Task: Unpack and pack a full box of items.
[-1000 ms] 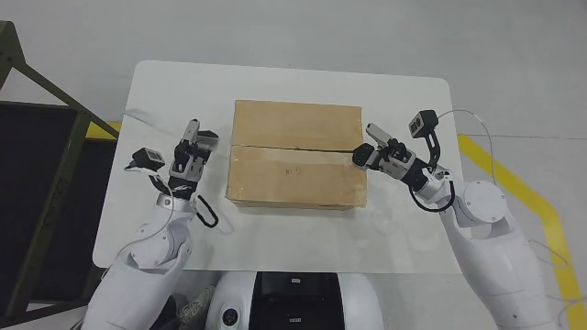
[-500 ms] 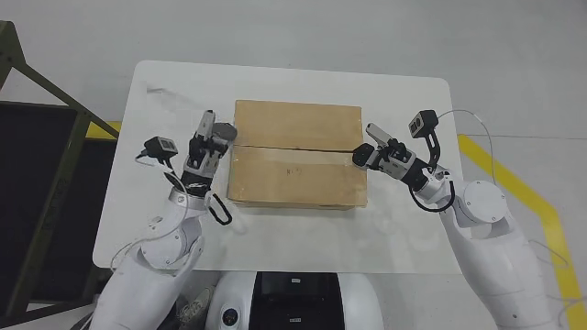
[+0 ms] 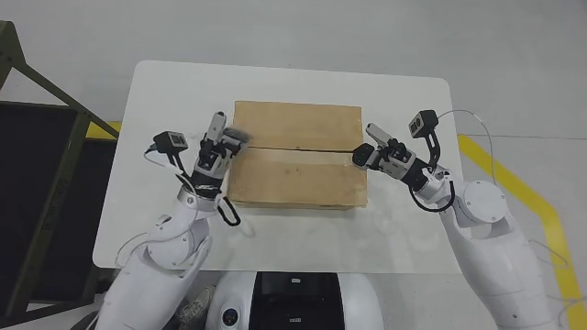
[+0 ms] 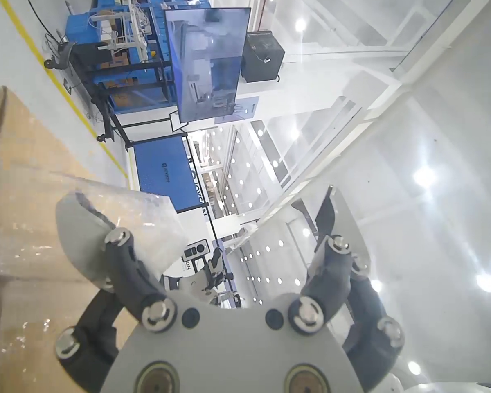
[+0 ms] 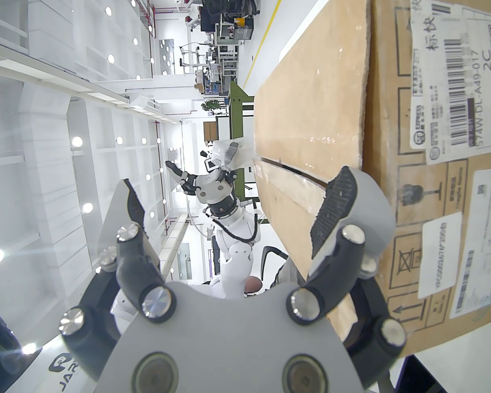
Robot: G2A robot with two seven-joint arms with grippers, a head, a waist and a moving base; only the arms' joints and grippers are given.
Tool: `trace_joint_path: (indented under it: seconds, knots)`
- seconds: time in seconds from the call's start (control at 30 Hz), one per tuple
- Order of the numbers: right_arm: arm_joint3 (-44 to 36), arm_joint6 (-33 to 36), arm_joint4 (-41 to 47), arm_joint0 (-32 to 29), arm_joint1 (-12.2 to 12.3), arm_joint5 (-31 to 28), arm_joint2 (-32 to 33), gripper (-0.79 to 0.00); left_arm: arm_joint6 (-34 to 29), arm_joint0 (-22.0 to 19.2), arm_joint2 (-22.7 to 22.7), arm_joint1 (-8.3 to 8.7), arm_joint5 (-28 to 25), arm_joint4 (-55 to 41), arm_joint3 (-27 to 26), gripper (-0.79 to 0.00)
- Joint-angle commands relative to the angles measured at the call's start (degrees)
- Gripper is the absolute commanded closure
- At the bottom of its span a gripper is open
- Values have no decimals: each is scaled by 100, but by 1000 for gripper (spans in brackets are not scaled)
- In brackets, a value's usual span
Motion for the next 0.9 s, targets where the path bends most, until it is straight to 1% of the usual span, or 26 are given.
trace_joint_path:
  seconds: [0.0,0.13,0.3,0.47,0.6,0.87]
  knots:
    - [0,0,0,0,0,0,0,-785,-49,-15,37,-12,37,-17,12,-785]
    - [0,0,0,0,0,0,0,-785,-207,-55,132,-41,60,-179,64,-785]
    - [0,0,0,0,0,0,0,-785,-535,-120,239,-67,-38,-294,212,-785]
    - [0,0,0,0,0,0,0,-785,-750,-192,341,-91,-144,-179,356,-785]
    - [0,0,0,0,0,0,0,-785,-733,-254,412,-117,-149,65,462,-785]
    - [0,0,0,0,0,0,0,-785,-440,-369,493,-177,-72,562,714,-785]
